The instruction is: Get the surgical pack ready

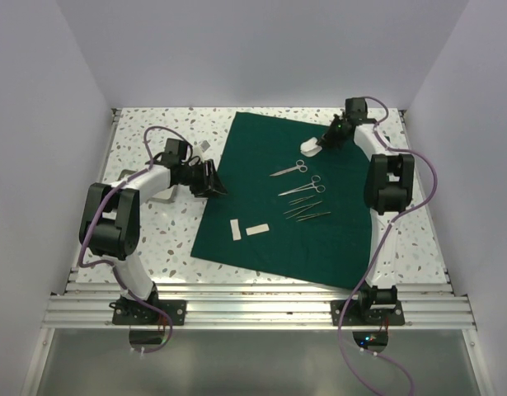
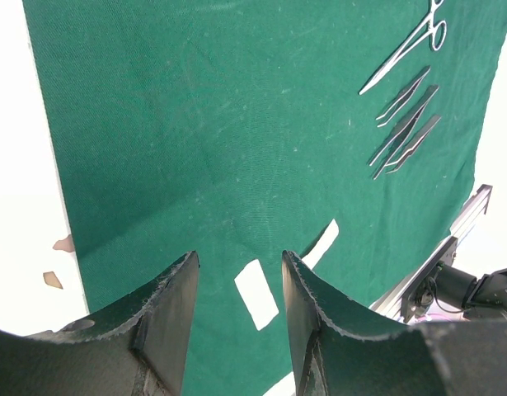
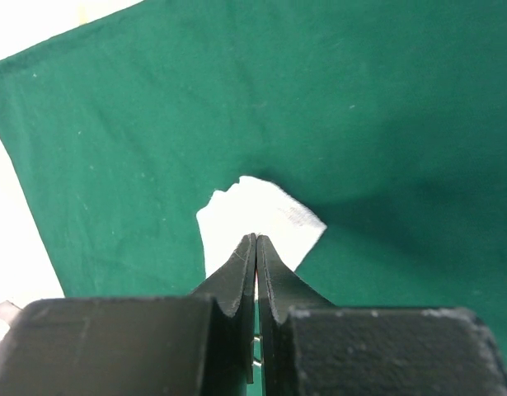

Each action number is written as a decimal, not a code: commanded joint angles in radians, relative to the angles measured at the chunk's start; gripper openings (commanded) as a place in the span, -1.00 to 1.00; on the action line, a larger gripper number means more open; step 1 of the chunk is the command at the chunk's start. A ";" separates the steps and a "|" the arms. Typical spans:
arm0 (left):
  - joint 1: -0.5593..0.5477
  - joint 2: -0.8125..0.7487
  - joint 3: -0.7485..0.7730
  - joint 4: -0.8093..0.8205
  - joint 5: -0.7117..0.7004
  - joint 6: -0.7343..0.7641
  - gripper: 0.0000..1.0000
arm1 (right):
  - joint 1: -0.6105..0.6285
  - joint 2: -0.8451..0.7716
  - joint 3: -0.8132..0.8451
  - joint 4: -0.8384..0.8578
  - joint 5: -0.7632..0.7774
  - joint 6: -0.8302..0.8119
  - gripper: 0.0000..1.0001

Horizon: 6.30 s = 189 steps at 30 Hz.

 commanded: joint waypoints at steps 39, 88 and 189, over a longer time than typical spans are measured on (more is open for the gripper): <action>-0.003 -0.026 -0.003 0.024 0.045 0.014 -0.02 | 0.028 -0.108 -0.143 0.041 -0.022 0.150 0.08; 0.000 -0.029 0.020 0.002 0.030 0.025 -0.02 | 0.025 -0.015 -0.164 0.152 0.099 0.321 -0.33; 0.584 -0.086 -0.097 0.168 0.050 -0.060 -1.00 | 0.424 -0.641 -0.583 -0.393 -0.286 -0.318 -0.07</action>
